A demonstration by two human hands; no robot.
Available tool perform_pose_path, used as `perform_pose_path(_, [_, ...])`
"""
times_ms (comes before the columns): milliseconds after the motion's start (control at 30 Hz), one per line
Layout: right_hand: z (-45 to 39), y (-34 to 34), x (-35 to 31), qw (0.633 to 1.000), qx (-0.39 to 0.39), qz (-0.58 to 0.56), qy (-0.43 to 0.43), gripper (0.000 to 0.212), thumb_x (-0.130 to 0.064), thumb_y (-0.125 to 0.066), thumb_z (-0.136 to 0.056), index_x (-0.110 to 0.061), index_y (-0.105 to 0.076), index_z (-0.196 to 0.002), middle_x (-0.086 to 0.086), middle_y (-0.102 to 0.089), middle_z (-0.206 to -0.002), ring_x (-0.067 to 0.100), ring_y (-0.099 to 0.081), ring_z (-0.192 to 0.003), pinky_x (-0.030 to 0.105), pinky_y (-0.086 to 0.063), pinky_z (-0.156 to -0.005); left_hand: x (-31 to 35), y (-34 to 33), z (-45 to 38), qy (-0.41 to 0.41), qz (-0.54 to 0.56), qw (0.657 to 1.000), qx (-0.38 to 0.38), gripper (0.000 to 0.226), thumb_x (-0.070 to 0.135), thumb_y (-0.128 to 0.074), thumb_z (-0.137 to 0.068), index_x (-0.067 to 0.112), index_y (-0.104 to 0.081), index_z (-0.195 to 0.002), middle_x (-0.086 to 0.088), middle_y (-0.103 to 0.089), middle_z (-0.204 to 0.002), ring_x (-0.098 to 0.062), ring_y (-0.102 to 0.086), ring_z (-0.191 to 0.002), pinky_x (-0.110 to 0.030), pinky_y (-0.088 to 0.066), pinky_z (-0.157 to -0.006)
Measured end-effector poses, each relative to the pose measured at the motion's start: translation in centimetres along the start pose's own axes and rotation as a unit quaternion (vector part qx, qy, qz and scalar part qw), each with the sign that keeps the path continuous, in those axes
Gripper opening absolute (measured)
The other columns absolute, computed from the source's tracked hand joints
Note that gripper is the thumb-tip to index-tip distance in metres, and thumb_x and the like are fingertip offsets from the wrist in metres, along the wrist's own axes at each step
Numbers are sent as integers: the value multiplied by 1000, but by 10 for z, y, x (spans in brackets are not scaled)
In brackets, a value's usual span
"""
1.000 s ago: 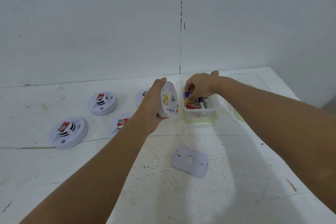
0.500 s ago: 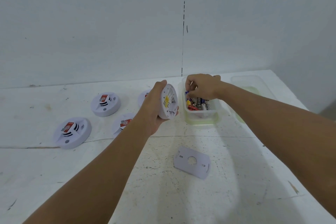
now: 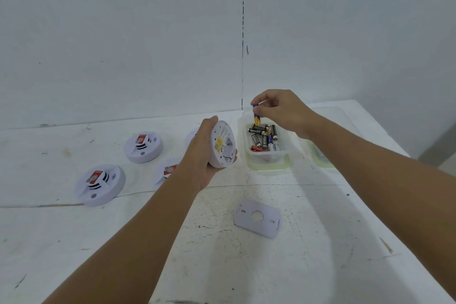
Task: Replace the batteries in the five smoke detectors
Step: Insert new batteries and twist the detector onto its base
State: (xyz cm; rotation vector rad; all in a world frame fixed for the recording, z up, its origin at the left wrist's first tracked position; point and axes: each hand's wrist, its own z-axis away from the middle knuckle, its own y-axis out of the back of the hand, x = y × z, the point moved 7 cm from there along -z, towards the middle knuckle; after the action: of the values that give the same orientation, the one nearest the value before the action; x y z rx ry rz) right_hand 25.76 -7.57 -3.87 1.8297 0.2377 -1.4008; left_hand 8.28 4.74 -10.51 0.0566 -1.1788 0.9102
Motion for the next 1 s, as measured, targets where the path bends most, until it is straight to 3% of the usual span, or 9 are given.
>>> perform_pose_path(133, [28,-9,-24,998,14,-23,48,16,-16,-65,-99,-24,-76,-108,0,-75,-94,16,-75,-87,31,-56,-77,-2,5,7,-4,42,999,-4,56,49,-70,-93,18,-59,-139,-16,-64,-133,-38,-66,-108,-44,-61,-74])
perform_pose_path(267, [61,-35,-42,997,-12,-33,65,21,-20,-63,-100,-27,-74,-117,-5,-76,-87,11,-75,-84,34,-55,-65,-4,11,19,-9,67,997,-25,49,49,-65,-96,14,-63,-131,-16,-67,-119,-35,-65,-101,-48,-59,-83])
perform_pose_path(333, [77,-52,-41,997,-31,-34,63,22,-20,-65,-98,-28,-68,-118,-4,-77,-89,14,-74,-84,39,-57,-72,-5,15,27,-10,71,996,-43,45,51,-59,-99,13,-67,-121,-15,-72,-110,-32,-67,-95,-48,-57,-91])
perform_pose_path(400, [91,-69,-35,997,-47,-31,54,16,-25,-70,-96,-27,-64,-110,-3,-78,-91,21,-74,-87,46,-59,-80,-6,22,32,-11,66,996,-58,49,52,-56,-100,11,-68,-124,-16,-75,-107,-31,-69,-94,-47,-55,-93])
perform_pose_path(533, [110,-89,-24,997,-58,-20,52,4,-23,-76,-94,-21,-75,-97,-3,-78,-89,23,-73,-88,44,-60,-83,-8,33,43,-19,57,994,-93,57,52,-60,-94,14,-66,-137,-17,-70,-124,-33,-67,-104,-47,-56,-91])
perform_pose_path(733, [121,-101,-23,996,-62,-43,37,15,-21,-79,-92,-23,-76,-106,-2,-80,-94,17,-77,-89,47,-60,-92,-25,43,53,6,99,989,-110,51,52,-56,-99,18,-68,-136,-17,-71,-127,-33,-66,-107,-49,-53,-97])
perform_pose_path(867, [126,-107,-18,993,-38,-109,6,42,-18,-88,-83,-22,-56,-110,4,-79,-96,21,-77,-86,41,-63,-84,-28,47,58,8,95,990,-105,45,49,-53,-101,17,-71,-127,-17,-74,-113,-31,-68,-96,-49,-54,-94])
perform_pose_path(1000, [133,-110,-12,991,27,-133,13,31,-18,-90,-80,-16,-66,-100,2,-78,-93,22,-77,-82,33,-64,-76,-31,50,58,14,96,990,-103,51,49,-57,-99,15,-66,-136,-18,-72,-118,-32,-66,-101,-49,-54,-95])
